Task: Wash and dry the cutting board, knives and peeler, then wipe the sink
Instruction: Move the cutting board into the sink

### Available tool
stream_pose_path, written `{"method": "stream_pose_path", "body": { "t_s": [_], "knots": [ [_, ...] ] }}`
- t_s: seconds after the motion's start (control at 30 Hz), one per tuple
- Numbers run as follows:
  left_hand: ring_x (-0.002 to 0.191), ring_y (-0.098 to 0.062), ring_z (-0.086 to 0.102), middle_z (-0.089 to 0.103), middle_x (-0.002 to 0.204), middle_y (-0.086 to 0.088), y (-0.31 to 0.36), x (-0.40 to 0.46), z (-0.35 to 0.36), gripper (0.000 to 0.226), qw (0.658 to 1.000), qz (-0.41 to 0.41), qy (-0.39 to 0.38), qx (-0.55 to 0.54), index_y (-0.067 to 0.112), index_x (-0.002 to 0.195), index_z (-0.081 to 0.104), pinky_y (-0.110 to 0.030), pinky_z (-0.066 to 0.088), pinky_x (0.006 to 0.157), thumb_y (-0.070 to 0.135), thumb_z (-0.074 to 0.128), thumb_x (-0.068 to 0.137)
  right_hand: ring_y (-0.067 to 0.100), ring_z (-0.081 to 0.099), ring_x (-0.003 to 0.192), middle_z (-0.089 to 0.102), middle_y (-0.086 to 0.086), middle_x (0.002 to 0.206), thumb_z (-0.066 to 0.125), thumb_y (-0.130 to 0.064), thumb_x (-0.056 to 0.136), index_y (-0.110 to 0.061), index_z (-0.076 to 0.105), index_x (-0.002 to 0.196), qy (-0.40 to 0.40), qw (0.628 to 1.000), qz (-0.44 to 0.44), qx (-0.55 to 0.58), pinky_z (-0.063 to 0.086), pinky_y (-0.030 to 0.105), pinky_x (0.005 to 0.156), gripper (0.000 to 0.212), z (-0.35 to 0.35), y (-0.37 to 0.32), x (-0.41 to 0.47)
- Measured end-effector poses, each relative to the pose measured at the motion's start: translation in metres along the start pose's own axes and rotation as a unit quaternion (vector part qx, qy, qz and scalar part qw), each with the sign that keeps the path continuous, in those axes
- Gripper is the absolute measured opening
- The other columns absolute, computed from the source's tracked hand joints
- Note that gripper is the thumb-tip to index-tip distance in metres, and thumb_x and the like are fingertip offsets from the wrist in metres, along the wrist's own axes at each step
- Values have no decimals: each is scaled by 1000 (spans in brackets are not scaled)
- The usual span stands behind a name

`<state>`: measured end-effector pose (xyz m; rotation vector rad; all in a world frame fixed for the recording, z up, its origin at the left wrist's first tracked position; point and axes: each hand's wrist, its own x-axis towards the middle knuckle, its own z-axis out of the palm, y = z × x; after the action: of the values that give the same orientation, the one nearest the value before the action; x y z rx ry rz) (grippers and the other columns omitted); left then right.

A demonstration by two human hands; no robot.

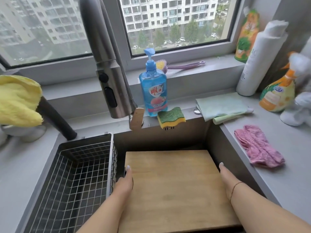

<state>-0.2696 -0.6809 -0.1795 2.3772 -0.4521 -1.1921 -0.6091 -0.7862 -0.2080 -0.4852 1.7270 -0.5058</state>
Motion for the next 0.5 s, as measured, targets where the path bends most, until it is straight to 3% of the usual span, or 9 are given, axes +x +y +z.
{"method": "stream_pose_path", "body": {
  "t_s": [0.1,0.2,0.37,0.5],
  "knots": [
    [137,-34,36,37,149,-18,-5,5,5,88,1000,2,3,10,3,147,33,-44,27,113,70,19,92,32,42,132,40,17,145,30,-73,84,-6,37,143,0,1000,8,9,31,44,113,89,-1,19,44],
    [133,-35,40,40,146,-19,-9,9,12,89,999,-6,15,31,2,147,33,-45,30,112,70,19,91,31,42,132,41,16,144,30,-68,89,-6,39,142,6,999,24,20,30,42,114,83,8,15,31],
    [148,-31,13,17,161,-9,-23,13,26,87,997,-49,-19,-52,11,155,14,-49,12,119,70,25,92,28,30,140,30,16,152,30,-54,98,-2,30,146,31,999,-3,-21,20,40,118,71,20,9,25],
    [149,-27,9,9,162,-8,-27,12,32,81,990,-80,-48,-105,12,155,9,-46,10,120,64,27,96,26,21,144,21,15,156,30,-48,101,-2,24,149,21,999,-22,-22,13,36,119,66,27,10,26]
  ]
}}
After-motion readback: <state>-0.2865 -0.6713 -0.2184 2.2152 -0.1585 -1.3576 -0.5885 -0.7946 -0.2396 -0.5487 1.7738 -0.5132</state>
